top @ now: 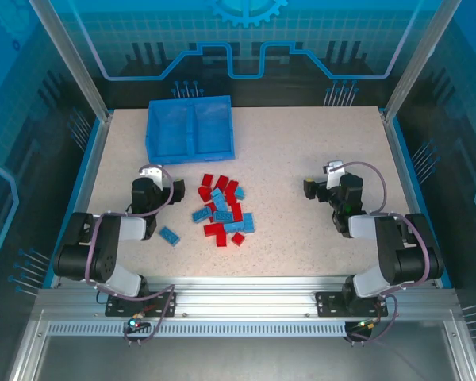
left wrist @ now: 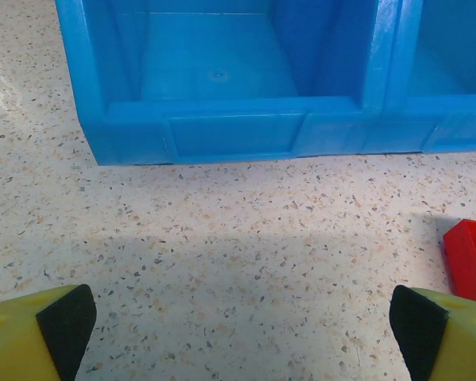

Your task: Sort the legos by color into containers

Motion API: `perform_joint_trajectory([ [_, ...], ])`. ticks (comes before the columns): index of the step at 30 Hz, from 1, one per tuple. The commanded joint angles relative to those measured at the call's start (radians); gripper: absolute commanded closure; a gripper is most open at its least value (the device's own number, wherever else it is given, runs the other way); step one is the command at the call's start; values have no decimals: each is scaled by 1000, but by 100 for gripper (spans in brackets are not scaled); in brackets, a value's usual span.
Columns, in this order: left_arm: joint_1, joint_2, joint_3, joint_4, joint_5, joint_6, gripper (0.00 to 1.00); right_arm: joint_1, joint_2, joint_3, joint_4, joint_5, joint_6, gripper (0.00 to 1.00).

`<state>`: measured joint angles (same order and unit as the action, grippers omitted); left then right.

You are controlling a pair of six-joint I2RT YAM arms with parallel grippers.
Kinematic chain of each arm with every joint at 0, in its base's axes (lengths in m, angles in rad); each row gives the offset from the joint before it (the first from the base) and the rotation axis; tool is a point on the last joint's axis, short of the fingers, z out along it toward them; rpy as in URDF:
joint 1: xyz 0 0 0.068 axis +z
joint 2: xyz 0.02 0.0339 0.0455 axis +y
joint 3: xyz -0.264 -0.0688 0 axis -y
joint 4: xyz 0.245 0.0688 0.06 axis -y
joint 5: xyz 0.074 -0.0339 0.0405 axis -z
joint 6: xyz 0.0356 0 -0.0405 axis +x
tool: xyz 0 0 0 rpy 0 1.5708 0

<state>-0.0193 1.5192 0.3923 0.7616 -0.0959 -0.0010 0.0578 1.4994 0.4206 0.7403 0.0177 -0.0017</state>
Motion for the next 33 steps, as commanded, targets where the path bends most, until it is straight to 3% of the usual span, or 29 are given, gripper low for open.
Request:
perform_joint_trajectory([
  [1, 9, -4, 24, 23, 18, -2, 1, -10, 3, 21, -1, -9, -11, 0],
  [18, 10, -4, 24, 24, 19, -2, 1, 4, -30, 22, -28, 23, -19, 0],
  [23, 9, -42, 23, -2, 7, -4, 1, 47, -295, 134, -454, 198, 97, 0],
  [26, 5, -152, 51, -168, -60, -33, 1, 90, -446, 205, -756, 232, 201, 0],
  [30, -3, -332, 116, -438, -83, -126, 1, 114, -562, 348, -1147, 152, 439, 0],
  [33, -29, -419, 219, -710, -116, -260, 1, 160, -575, 424, -1303, 51, 506, 0],
])
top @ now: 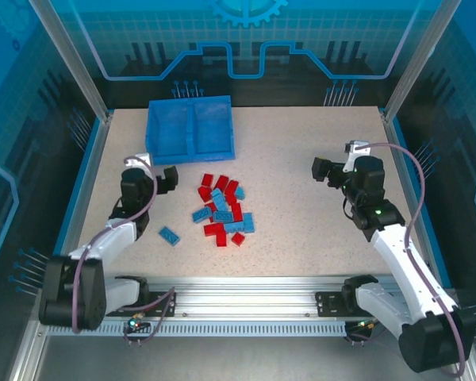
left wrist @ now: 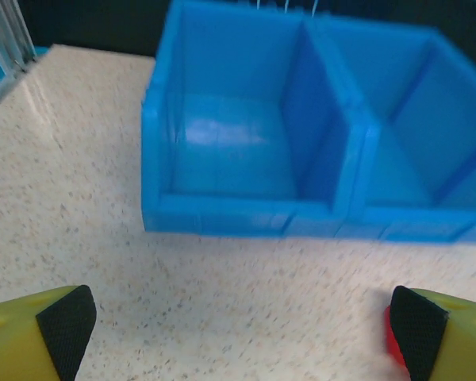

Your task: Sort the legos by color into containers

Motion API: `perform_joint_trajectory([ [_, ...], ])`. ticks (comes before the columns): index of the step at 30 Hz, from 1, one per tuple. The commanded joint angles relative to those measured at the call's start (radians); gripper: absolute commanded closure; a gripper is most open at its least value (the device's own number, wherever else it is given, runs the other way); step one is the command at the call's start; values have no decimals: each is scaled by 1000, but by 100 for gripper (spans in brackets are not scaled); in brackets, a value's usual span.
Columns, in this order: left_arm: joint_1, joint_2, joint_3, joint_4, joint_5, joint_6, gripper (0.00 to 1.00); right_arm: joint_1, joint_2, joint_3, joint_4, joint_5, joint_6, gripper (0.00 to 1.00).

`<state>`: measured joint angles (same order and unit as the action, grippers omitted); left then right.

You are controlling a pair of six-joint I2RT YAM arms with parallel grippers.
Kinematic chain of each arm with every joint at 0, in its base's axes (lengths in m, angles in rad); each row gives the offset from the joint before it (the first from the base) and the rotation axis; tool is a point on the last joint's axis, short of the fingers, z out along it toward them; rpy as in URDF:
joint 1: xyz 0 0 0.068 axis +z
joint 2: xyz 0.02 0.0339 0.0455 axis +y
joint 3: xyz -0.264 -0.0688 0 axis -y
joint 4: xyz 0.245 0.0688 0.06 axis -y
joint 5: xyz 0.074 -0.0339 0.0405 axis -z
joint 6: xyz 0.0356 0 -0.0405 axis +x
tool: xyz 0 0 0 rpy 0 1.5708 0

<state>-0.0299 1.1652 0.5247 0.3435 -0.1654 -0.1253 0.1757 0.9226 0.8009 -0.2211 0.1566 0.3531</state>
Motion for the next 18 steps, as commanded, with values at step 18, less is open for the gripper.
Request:
perform_joint_trajectory([
  [18, -314, 211, 423, -872, 97, -746, 3, 576, 453, 446, -552, -262, 294, 0],
])
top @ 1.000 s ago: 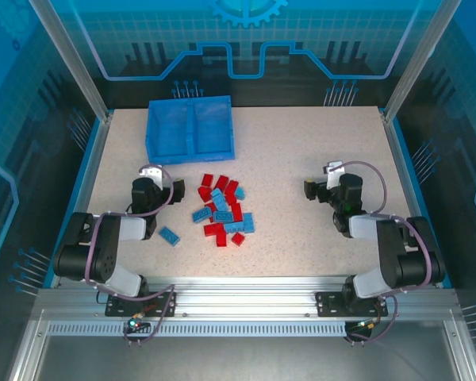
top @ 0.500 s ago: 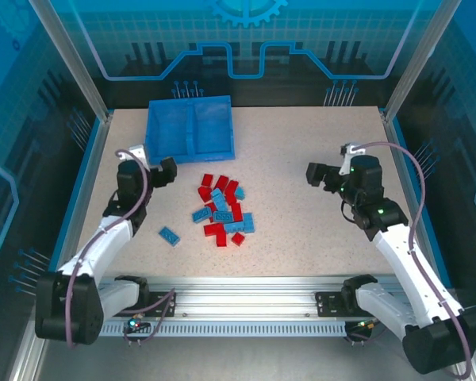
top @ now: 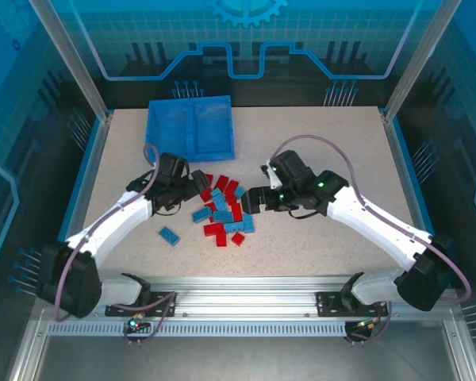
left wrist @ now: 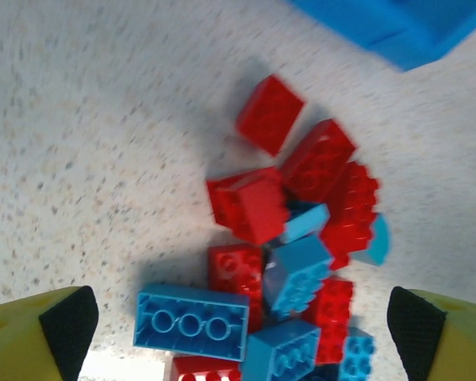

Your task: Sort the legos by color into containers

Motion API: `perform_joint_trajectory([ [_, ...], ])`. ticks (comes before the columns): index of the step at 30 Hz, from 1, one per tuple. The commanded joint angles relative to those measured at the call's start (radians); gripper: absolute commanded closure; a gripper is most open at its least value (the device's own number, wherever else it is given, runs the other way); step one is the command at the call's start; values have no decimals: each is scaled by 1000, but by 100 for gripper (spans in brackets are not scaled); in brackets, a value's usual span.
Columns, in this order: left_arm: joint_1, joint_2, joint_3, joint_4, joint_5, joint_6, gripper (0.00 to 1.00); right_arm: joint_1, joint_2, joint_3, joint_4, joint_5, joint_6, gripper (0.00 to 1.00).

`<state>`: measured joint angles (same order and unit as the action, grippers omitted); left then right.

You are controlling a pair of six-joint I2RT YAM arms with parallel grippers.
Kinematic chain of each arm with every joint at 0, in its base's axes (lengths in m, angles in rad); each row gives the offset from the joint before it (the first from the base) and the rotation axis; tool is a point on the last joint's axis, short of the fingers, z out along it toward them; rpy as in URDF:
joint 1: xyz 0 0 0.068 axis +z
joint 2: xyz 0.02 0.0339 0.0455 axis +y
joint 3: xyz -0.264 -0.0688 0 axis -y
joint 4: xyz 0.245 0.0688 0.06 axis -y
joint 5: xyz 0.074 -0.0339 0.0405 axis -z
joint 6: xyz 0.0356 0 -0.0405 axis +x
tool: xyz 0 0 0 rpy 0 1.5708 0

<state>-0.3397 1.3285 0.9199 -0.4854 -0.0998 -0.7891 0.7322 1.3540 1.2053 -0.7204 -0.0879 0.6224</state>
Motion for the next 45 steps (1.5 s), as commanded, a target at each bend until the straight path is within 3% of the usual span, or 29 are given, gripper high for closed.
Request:
perform_joint_trajectory([
  [1, -5, 70, 30, -29, 29, -83, 4, 26, 30, 42, -53, -15, 27, 0],
  [16, -5, 321, 111, 120, 59, -68, 22, 39, 31, -1, -62, 9, 46, 0],
  [22, -5, 357, 109, 117, 53, -77, 47, 50, 36, 1, -62, 8, 52, 0],
  [31, -5, 273, 93, 73, 25, -64, 72, 74, 28, 19, -27, 2, 56, 0],
  [36, -5, 170, 129, -6, -15, -38, 77, 88, 1, 22, -3, 11, 57, 0],
  [40, 4, 117, 233, -96, -160, 47, 77, 90, -29, 19, 4, 35, 60, 0],
  [45, 124, 215, 416, -131, -215, 119, 78, 91, -54, 10, 11, 57, 68, 0],
])
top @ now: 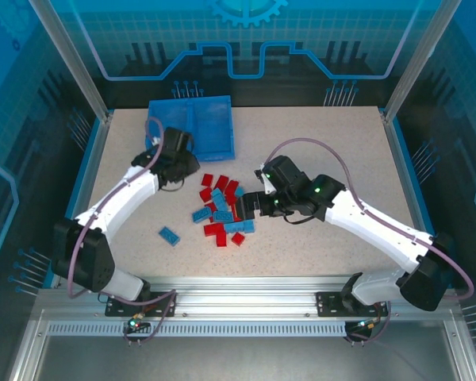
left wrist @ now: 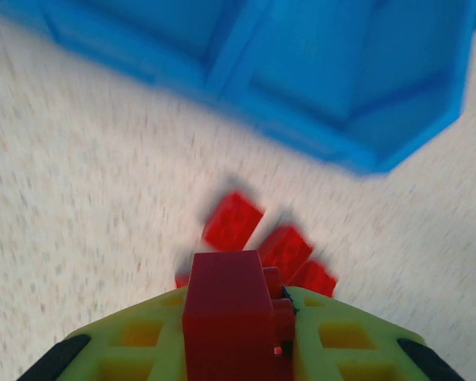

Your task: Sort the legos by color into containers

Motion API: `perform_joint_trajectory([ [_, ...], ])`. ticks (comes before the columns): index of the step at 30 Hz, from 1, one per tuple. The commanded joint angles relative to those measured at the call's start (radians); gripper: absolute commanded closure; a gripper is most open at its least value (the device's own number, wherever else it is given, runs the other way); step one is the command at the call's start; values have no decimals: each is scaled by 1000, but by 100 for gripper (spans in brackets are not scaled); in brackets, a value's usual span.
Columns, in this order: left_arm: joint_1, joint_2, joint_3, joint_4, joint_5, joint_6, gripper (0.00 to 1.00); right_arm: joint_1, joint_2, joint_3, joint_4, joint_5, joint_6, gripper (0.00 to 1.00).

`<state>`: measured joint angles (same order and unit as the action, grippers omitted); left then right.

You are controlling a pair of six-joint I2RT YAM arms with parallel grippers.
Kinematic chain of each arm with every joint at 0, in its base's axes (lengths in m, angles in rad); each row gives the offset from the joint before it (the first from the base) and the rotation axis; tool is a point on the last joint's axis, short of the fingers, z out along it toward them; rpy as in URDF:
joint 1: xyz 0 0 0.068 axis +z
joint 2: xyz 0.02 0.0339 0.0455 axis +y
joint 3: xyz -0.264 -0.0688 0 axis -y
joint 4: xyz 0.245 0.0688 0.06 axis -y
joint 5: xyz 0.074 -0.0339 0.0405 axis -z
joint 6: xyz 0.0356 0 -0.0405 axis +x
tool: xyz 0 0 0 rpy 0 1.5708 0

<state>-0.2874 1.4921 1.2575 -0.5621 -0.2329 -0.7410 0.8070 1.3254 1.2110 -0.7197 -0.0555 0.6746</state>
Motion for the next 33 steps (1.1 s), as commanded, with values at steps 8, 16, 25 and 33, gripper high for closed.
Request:
perform_joint_trajectory([
  [8, 239, 429, 432, -52, -2, 84, 78, 23, -81, -26, -8, 44, 50, 0],
  [16, 286, 780, 855, -209, 92, 92, 73, 33, -151, -62, -28, 76, 83, 0],
  [25, 286, 839, 977, -262, 113, 119, 51, 35, -226, -99, -28, 120, 121, 0],
  [33, 278, 399, 595, -119, 185, 70, 52, 82, -174, -72, -12, 194, 80, 0],
])
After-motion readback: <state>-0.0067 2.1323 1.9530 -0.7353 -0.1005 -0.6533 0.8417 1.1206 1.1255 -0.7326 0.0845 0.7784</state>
